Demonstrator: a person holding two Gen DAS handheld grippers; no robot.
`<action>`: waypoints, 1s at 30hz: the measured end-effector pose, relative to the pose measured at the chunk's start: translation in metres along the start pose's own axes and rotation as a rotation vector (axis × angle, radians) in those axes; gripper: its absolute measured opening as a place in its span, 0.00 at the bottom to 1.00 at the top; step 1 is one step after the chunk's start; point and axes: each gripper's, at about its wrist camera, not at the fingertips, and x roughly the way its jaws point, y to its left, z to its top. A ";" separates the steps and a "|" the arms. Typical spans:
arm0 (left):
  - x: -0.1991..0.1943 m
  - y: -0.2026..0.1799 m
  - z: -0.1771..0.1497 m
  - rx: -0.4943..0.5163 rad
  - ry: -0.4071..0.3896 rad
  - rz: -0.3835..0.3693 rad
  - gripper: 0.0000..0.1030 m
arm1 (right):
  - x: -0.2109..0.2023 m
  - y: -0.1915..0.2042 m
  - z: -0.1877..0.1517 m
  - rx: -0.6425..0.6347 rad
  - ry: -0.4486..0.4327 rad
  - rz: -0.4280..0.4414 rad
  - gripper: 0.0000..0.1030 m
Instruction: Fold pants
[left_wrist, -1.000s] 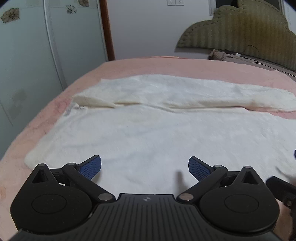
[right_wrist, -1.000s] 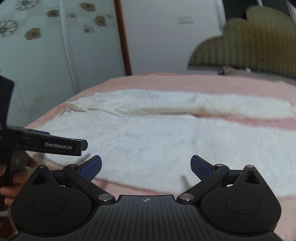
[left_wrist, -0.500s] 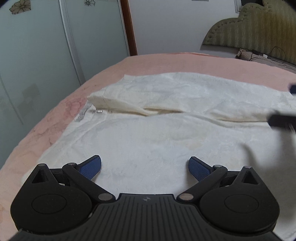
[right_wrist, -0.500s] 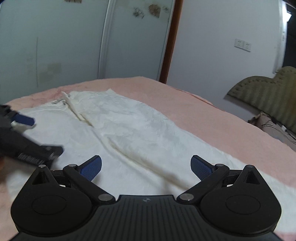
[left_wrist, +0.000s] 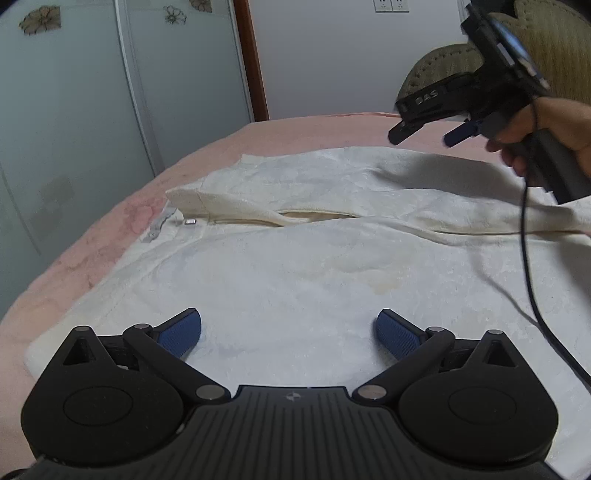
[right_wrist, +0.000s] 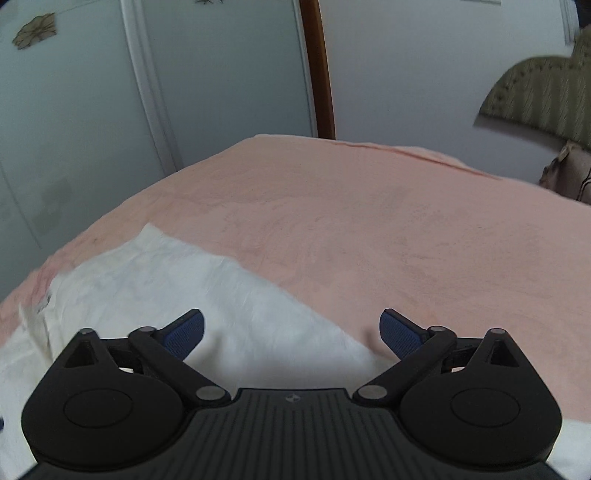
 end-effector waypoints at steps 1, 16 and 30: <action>0.001 0.001 0.000 -0.006 0.002 -0.005 1.00 | 0.010 -0.001 0.005 0.002 0.013 0.010 0.89; 0.005 0.035 0.032 -0.110 0.037 -0.112 1.00 | 0.020 0.033 -0.016 -0.387 0.035 0.146 0.35; 0.127 0.085 0.195 -0.419 0.238 -0.227 0.99 | -0.012 0.114 -0.134 -1.398 -0.295 -0.202 0.24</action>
